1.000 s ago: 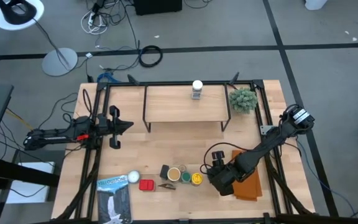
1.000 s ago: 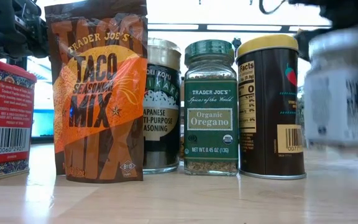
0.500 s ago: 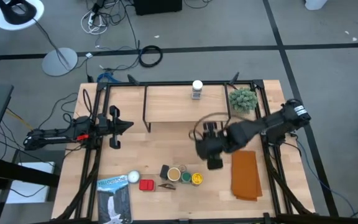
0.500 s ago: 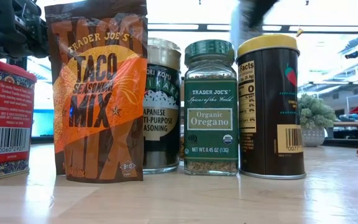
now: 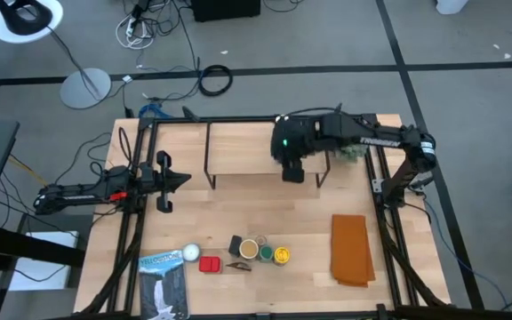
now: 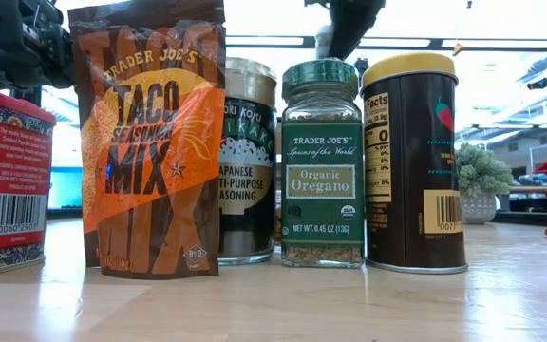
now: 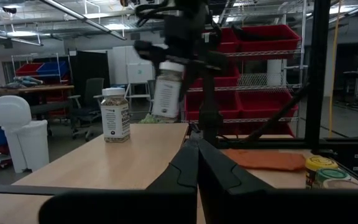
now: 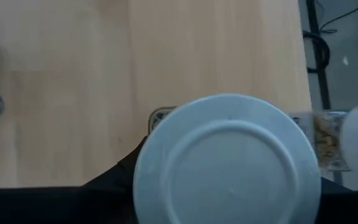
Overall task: Shelf spices
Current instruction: Put the white seasoning bottle on the shelf
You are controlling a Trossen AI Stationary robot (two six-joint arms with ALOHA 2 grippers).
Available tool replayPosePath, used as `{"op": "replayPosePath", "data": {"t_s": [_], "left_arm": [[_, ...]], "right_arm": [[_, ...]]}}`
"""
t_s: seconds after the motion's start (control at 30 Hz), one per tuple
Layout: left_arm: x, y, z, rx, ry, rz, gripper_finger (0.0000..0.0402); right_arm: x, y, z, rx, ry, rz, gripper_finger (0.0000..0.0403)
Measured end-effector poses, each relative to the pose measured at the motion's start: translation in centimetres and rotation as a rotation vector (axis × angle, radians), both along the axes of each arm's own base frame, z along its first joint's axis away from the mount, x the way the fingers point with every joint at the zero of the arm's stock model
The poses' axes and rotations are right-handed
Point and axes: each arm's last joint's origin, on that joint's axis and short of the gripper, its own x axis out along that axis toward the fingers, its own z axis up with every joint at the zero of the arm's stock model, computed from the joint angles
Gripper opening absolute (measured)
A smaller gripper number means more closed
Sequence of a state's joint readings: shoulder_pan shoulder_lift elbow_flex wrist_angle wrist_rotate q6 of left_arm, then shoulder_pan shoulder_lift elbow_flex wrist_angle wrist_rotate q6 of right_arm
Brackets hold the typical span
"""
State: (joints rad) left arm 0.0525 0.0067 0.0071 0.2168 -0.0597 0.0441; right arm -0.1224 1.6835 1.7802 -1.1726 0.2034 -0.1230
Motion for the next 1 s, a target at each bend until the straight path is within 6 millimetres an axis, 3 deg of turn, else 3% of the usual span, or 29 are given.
{"op": "replayPosePath", "data": {"t_s": [0.3, 0.5, 1.0], "left_arm": [[0.0, 0.0, 0.0, 0.0, 0.0, 0.0, 0.0006], [0.0, 0.0, 0.0, 0.0, 0.001, -0.001, 0.0006], [0.0, 0.0, 0.2, 0.001, -0.016, 0.0, 0.0006]], "right_arm": [[0.3, -3.3, -1.0, 0.114, -0.013, -0.022, 0.0203], [0.9, -3.7, -3.0, 0.114, 0.023, 0.003, 0.0204], [0.3, -4.9, -3.1, 0.127, 0.054, 0.003, 0.0206]]}}
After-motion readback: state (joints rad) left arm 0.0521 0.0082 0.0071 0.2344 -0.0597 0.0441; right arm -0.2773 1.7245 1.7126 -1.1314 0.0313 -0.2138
